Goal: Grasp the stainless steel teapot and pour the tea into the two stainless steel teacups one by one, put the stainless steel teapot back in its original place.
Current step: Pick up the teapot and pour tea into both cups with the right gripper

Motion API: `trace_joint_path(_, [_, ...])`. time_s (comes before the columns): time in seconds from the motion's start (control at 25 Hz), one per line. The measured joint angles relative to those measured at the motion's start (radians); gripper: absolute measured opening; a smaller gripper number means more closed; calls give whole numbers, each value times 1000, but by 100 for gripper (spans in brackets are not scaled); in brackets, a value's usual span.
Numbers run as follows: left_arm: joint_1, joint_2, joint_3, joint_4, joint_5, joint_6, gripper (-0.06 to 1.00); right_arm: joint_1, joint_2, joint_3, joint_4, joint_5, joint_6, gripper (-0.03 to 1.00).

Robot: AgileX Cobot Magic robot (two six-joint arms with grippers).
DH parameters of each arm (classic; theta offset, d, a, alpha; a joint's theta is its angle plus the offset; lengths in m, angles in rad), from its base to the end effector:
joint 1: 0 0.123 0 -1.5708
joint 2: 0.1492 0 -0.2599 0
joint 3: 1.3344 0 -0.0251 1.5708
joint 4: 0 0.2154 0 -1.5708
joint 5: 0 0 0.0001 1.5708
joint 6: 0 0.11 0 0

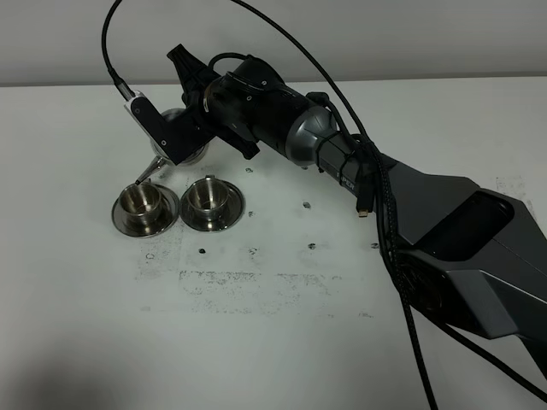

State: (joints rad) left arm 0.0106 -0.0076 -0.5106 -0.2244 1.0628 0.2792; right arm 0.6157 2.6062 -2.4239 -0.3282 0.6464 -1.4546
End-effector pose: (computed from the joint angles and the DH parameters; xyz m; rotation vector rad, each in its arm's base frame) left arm 0.0030 -0.0214 0.2562 0.2819 1.9893 -0.0830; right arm 0.4523 0.2938 0.1546 -2.1639 1.0389 -0.7735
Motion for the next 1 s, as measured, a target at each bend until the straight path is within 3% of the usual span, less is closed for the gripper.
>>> trace_joint_path(1.0, [0, 0, 0, 0, 0, -3, 65, 13, 0, 0, -116, -35, -1, 17])
